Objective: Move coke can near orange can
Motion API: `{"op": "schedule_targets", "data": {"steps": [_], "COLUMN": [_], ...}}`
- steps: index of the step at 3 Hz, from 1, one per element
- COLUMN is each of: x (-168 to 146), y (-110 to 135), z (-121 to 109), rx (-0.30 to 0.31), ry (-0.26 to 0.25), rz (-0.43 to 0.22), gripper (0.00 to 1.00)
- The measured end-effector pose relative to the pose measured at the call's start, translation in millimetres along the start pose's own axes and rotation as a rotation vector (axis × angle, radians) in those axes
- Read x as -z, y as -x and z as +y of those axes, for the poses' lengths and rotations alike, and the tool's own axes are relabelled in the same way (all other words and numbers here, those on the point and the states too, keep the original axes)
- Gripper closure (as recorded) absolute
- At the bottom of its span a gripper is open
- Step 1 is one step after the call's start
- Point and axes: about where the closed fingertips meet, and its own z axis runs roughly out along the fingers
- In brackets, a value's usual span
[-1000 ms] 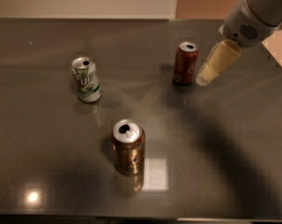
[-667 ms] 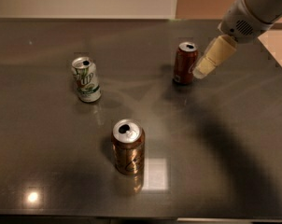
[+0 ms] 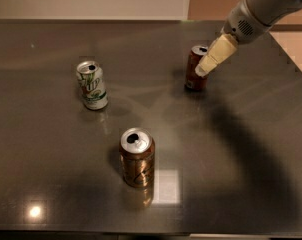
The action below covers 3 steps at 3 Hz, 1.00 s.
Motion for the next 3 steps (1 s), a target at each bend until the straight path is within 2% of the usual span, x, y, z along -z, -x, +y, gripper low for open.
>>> {"op": "schedule_targets", "data": {"steps": [2, 3], "x": [-34, -42], "y": [1, 0], "z": [-20, -21], "rx": [-0.045, -0.053], "ry": [0.05, 0.074], "rz": [-0.003, 0.002], "gripper": [0.0, 0.16]}}
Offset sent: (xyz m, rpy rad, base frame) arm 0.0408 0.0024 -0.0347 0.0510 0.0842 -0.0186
